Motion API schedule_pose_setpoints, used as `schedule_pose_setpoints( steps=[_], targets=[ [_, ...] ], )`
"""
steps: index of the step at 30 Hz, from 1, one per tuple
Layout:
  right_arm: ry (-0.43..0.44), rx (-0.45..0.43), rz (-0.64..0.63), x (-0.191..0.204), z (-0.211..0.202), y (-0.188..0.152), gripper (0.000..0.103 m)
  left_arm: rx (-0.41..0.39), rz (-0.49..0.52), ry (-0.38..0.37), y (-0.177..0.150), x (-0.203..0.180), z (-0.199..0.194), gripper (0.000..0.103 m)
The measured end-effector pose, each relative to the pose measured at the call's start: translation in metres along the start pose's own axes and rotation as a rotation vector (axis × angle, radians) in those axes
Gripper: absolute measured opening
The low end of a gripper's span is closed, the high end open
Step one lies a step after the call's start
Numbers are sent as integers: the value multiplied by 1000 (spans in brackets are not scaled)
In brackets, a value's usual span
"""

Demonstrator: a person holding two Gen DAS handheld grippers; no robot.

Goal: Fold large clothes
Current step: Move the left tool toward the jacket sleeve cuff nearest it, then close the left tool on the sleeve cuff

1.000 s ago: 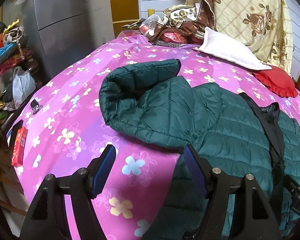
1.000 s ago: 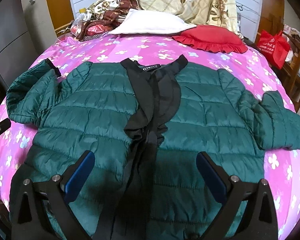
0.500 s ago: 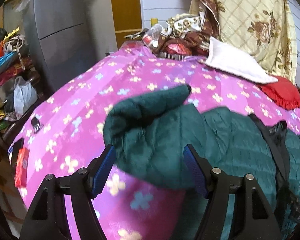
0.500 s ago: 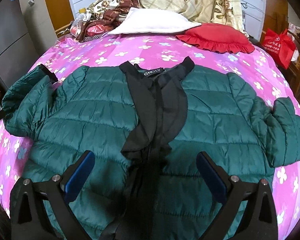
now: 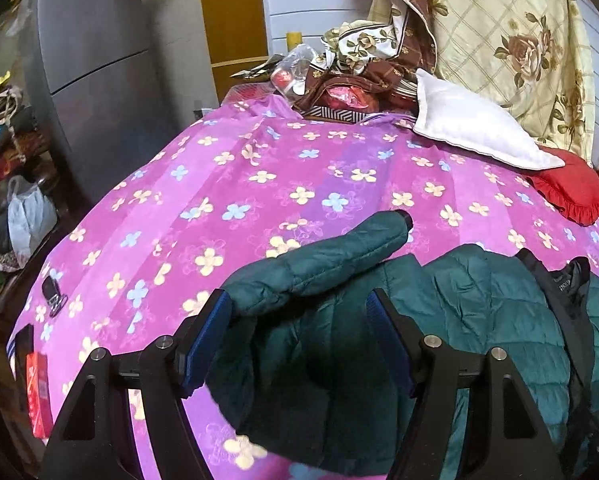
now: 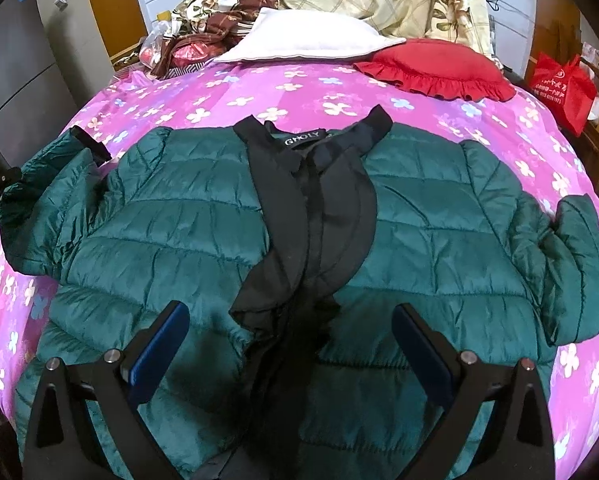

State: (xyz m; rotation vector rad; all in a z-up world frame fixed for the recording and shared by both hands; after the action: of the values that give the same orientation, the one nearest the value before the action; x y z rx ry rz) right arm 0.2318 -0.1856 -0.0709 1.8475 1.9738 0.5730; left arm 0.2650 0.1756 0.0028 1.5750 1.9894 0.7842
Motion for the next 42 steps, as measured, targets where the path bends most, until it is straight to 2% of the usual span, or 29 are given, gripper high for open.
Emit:
schedule_pose_setpoints(
  steps=[7, 12, 17, 23, 24, 25, 26, 27, 28, 29, 32, 35, 37, 42],
  targets=[
    [-6, 4, -4, -1, 3, 0, 103, -8, 18, -16, 8, -6, 8, 48],
    [-8, 3, -3, -1, 4, 1, 103, 5, 72, -18, 12, -13, 17, 48],
    [-9, 7, 1, -4, 6, 1, 103, 29, 131, -21, 13, -20, 32, 48],
    [-19, 18, 12, -11, 11, 1, 103, 89, 116, -9, 12, -16, 59, 48],
    [-17, 17, 17, -13, 11, 2, 103, 91, 110, -5, 11, -15, 62, 42],
    [-18, 14, 17, -14, 12, 1, 103, 98, 97, -6, 9, -13, 66, 29],
    [-21, 14, 15, -15, 12, 1, 103, 106, 80, -15, 7, -11, 69, 21],
    [-25, 14, 12, -16, 14, 1, 103, 113, 66, -25, 5, -9, 71, 7],
    [-34, 17, 7, -17, 16, 1, 103, 123, 39, -43, 3, -6, 73, 0],
    [-40, 20, 3, -18, 17, 1, 103, 119, 21, -53, 1, -4, 72, 0],
    [-54, 21, -8, -19, 20, 0, 103, 65, 5, -57, 0, -3, 58, 0],
    [-64, 26, -8, -22, 23, -1, 103, -8, -26, -101, 3, -1, 30, 0],
    [-67, 28, -4, -24, 23, -2, 103, -53, -44, -144, 7, -2, 6, 0],
    [-76, 15, 19, -32, 16, -2, 103, -93, -44, -282, 12, -22, -39, 0]
  ],
)
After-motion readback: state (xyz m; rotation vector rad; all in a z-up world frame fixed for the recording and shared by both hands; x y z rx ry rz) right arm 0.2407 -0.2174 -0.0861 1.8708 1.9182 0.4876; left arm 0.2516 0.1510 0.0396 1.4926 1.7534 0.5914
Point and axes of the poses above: each gripper's, at about its wrist camera, not at the fingertips, and z roughly the way its jaws point, x to its left, y to its top, the point moved 2 cm from there along z, roughly the way its jaws point, and after that the axes turned 6 degrees about -y, right-handed, at the moved point
